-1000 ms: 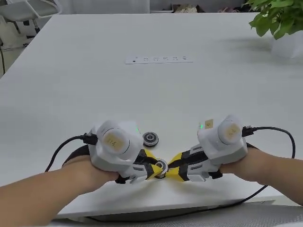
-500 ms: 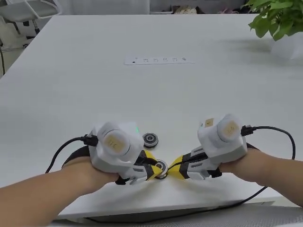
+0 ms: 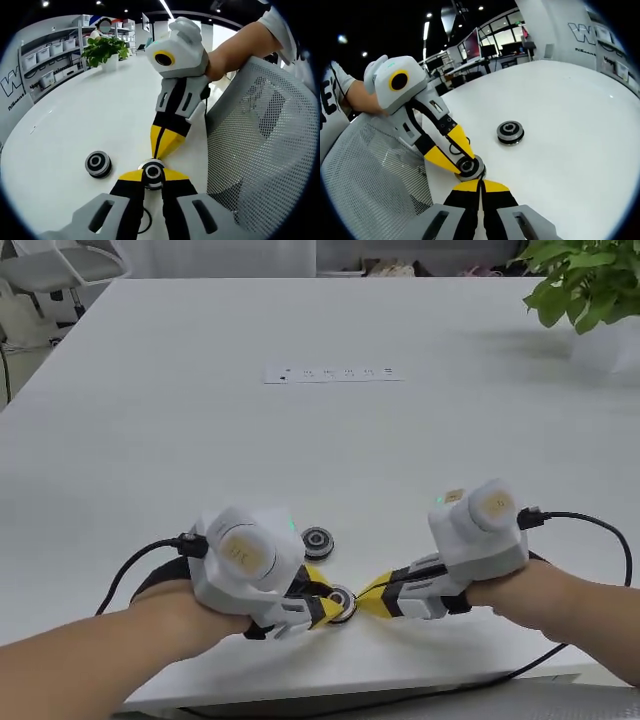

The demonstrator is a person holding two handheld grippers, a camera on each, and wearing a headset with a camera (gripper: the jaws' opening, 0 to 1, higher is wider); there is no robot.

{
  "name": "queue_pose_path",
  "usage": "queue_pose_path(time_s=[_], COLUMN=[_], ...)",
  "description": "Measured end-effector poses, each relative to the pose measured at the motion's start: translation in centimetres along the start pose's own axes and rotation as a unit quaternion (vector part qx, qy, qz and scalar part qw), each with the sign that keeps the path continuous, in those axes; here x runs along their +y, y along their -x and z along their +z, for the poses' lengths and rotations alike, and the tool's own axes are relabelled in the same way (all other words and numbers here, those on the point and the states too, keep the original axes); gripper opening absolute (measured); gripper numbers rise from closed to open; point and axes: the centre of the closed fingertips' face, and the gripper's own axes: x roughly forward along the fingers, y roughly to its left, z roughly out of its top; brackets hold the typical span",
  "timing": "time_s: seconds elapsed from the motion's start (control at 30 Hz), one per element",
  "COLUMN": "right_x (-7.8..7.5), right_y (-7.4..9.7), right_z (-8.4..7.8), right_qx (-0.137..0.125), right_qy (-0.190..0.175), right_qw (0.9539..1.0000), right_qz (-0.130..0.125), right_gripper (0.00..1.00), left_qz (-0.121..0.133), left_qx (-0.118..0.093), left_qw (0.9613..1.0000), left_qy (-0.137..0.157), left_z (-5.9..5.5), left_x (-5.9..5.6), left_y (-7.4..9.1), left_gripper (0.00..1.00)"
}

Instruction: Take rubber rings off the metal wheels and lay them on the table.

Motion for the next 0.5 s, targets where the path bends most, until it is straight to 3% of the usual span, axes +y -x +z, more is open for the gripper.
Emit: queue_pose_path(time_s=[0.13,0.23,0.5], right_x=[-0.03,0.11,0.53], right_y=[0.12,0.31,0.41], right_z=[0.17,0.64,0.93], right_qx=[-0.006,-0.026,-0.038], right_qy=[-0.012,-0.033,-0.052], right_qw=[0.9999,0.9991,0.9977], right_qz=[0.001,0.01,0.022], right_gripper=[0.0,0.0,0.0], left_qz=[0.0,0.0,0.002], left_qx=[0.0,0.0,0.002], left_qw=[1.0,1.0,1.0], left_qy=[0.0,0.0,-0.001], left_z=[0.01,0.02,0.06], left_x=[-0.02,-0.04,-0.05], left_y=[-0.03,-0.03,-0.08], left_gripper=[0.08,0.08,0.08])
